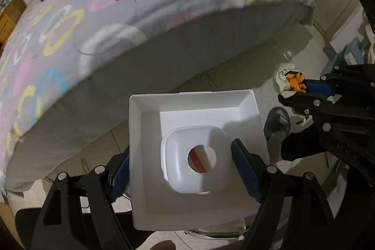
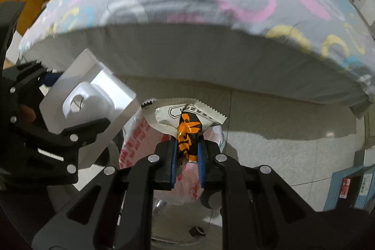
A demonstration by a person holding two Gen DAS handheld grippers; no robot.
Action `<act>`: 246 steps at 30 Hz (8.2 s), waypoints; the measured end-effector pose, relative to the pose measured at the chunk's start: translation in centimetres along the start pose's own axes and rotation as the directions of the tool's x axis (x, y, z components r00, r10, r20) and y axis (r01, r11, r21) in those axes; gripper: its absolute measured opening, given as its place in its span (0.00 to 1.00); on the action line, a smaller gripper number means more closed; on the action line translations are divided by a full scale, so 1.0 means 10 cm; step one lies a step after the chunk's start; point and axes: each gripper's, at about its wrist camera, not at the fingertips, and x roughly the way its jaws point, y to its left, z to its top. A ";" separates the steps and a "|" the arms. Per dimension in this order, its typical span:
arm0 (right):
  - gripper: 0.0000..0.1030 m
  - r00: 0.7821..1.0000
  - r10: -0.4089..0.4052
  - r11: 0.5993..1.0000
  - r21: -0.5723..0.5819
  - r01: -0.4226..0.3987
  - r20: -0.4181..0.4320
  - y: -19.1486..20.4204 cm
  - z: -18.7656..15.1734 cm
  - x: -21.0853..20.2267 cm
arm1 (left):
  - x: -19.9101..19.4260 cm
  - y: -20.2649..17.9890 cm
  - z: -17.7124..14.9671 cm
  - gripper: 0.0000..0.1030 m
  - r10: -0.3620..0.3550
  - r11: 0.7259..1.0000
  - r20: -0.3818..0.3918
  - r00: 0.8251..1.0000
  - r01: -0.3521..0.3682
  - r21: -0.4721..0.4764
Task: Collect trash
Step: 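Lift the white tray with the left tool while the right tool carries the packet toward the floor bag, then open the left tool over the white plastic bag while the right tool releases the packet into it, then raise both open tools away from the bag back toward the bed, then reach the left tool to the red-white ointment box while the right tool approaches the dark green box, then close the left tool on the ointment box while the right tool grips the dark green box, then lift the ointment box with the left tool while the right tool carries the green box toward the bag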
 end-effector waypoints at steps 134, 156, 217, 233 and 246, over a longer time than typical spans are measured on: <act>0.86 0.980 0.025 0.885 -0.460 0.070 0.197 -0.65 2.32 -0.75 | -0.75 1.06 1.70 0.92 0.205 0.913 0.242 0.948 -0.096 -0.396; 0.86 0.997 0.082 0.762 -0.645 -0.062 0.001 -0.89 2.87 0.18 | 0.02 1.20 2.11 0.92 0.209 0.893 0.157 0.965 -0.123 -0.433; 0.34 0.986 0.142 0.873 -0.480 -0.085 0.083 -0.75 2.71 0.10 | -0.22 1.45 1.95 0.31 0.199 0.886 0.248 0.948 -0.066 -0.460; 0.34 0.959 0.141 0.905 -0.425 -0.025 0.245 -0.36 2.28 -0.99 | -1.06 1.36 1.56 0.32 0.245 0.895 0.326 0.913 -0.084 -0.438; 0.34 0.938 0.054 0.941 -0.331 0.067 0.344 -0.05 1.86 -1.85 | -1.82 1.29 1.21 0.32 0.287 0.900 0.408 0.867 -0.098 -0.425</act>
